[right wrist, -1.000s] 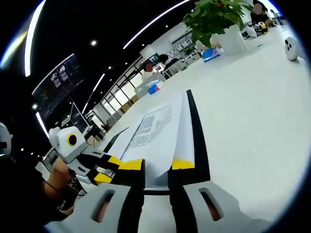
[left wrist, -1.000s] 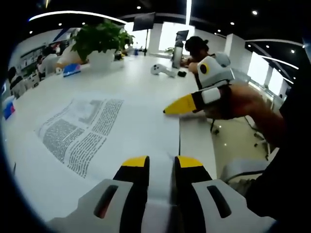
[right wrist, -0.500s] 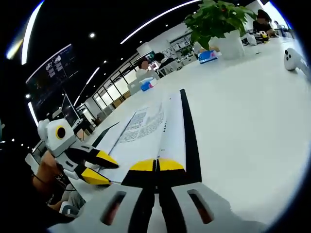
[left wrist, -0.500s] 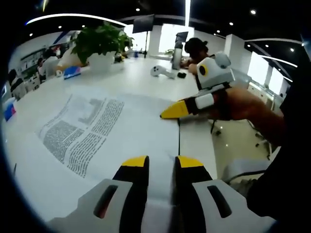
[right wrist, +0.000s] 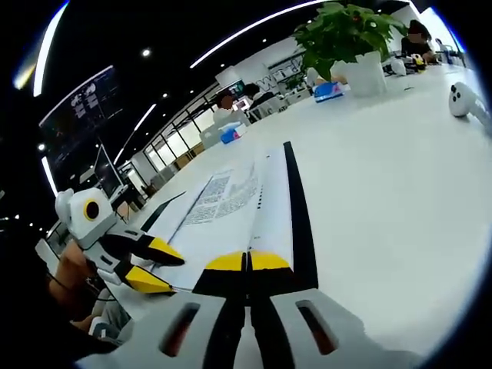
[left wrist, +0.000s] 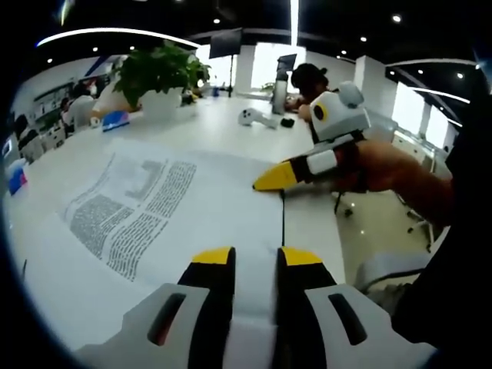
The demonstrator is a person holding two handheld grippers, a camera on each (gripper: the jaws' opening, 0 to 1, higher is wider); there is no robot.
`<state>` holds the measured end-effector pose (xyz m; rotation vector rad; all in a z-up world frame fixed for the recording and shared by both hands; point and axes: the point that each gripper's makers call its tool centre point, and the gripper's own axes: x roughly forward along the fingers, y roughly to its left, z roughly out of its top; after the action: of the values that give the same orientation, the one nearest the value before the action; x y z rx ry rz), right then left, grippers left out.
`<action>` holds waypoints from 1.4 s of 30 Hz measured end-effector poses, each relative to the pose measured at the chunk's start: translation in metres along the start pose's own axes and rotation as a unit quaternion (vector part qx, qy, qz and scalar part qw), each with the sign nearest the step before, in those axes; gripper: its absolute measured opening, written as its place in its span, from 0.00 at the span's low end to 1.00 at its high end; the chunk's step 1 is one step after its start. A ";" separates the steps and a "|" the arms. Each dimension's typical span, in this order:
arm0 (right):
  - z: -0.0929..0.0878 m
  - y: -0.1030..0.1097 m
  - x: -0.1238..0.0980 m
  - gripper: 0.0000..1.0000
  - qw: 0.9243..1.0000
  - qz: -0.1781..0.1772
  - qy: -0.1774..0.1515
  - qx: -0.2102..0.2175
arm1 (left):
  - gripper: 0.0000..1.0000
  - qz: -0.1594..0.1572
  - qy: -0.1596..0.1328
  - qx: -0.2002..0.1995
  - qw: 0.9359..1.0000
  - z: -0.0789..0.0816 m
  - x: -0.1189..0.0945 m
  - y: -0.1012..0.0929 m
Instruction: Flip through the bound document one page at a time
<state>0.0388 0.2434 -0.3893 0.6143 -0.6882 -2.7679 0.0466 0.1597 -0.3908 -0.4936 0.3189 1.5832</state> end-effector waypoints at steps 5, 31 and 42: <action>0.000 -0.001 0.001 0.01 1.000 -0.011 0.001 -0.016 | 0.26 0.017 -0.015 0.018 1.000 0.004 -0.010 -0.001; -0.001 -0.001 0.003 0.01 1.000 -0.026 -0.003 -0.016 | 0.28 0.116 -0.085 -0.092 0.985 -0.036 -0.144 0.029; -0.001 -0.001 0.003 0.01 0.999 -0.035 -0.005 -0.023 | 0.30 0.193 -0.092 -0.132 0.968 -0.073 -0.195 0.048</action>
<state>0.0366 0.2426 -0.3913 0.6281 -0.6156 -2.8443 0.0115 -0.0494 -0.3616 -0.5032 0.0610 2.0523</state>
